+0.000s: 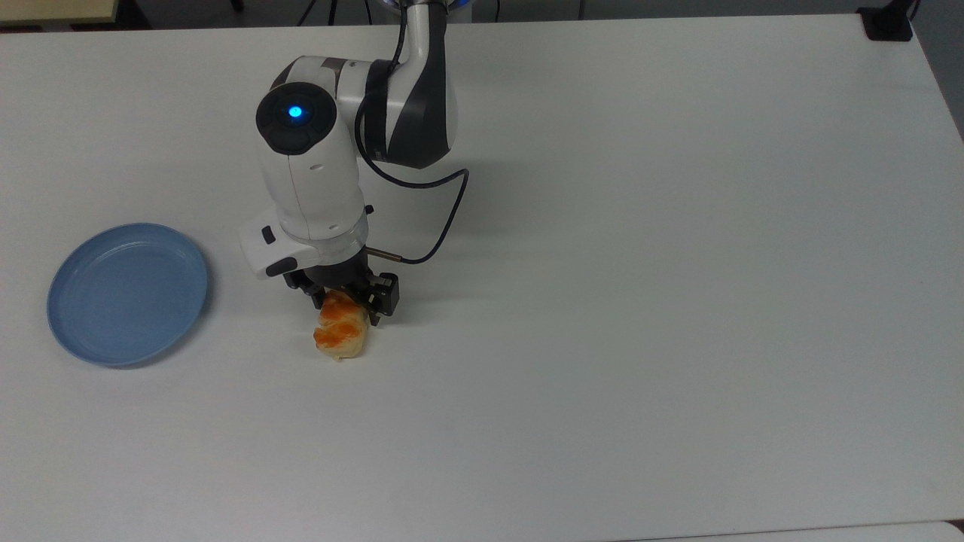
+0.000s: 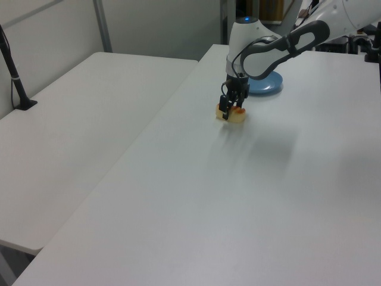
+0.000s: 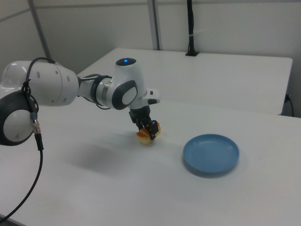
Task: Put the bread onto the plate
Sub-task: 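Lift the bread roll and carry it over the blue plate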
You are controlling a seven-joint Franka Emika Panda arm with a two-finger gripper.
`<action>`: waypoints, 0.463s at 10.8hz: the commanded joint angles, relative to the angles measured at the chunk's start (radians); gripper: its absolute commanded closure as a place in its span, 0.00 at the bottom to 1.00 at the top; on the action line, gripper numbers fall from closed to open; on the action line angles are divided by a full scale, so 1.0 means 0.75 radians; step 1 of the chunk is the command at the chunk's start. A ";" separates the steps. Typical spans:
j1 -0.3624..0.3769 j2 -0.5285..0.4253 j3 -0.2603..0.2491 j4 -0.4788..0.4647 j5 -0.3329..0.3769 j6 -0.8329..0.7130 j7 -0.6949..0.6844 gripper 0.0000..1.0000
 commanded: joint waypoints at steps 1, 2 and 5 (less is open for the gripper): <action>0.012 0.027 -0.004 0.002 -0.035 0.037 -0.003 0.65; 0.002 0.019 -0.004 0.006 -0.076 0.025 -0.029 0.66; -0.102 -0.040 -0.018 0.139 -0.076 -0.203 -0.246 0.66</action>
